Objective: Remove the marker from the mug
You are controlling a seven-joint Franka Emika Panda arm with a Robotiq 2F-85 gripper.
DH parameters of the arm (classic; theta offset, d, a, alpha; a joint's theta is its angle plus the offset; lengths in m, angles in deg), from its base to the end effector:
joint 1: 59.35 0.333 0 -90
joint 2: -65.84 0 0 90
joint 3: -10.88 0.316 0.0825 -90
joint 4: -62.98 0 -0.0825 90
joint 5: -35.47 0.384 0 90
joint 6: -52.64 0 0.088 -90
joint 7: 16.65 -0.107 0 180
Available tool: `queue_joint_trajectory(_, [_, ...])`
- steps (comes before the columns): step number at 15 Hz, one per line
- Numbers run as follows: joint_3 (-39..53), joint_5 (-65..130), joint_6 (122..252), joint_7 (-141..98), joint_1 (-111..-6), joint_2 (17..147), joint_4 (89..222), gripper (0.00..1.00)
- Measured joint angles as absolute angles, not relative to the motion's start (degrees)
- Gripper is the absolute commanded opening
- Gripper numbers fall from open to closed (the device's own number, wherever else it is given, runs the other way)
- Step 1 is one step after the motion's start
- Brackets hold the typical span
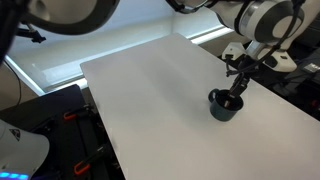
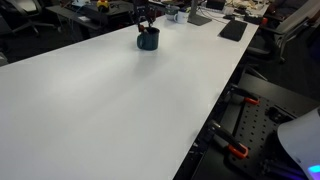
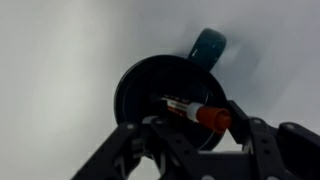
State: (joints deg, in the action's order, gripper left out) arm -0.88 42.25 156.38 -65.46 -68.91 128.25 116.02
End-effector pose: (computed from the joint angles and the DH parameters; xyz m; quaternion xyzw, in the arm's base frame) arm 0.7363 -0.2131 0.2007 0.8289 -0.5501 -0.0812 0.0607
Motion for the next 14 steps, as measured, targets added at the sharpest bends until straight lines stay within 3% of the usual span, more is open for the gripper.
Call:
queue_joint_trajectory(3, [-0.88, 42.23, 156.37, -65.46, -68.87, 128.25, 115.98, 0.11])
queue_joint_trajectory(14, [-0.9, 41.54, 156.28, -65.32, -68.73, 128.03, 115.96, 0.11])
